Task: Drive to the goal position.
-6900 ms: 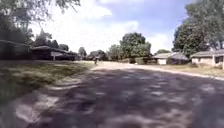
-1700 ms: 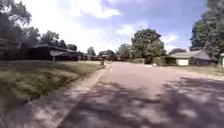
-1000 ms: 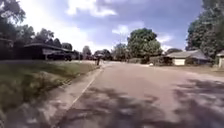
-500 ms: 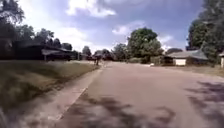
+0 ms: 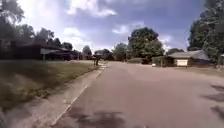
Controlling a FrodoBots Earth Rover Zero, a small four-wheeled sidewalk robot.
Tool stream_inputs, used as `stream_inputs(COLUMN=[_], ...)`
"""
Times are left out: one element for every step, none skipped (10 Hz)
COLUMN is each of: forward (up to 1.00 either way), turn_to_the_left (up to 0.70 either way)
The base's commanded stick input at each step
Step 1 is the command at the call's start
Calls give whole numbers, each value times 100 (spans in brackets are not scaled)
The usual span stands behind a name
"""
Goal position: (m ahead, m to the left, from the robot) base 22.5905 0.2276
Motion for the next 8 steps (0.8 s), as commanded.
stream_inputs(forward=[100,100,100,100,100,100,100,100], turn_to_the_left=[0,0,0,0,0,0,0,0])
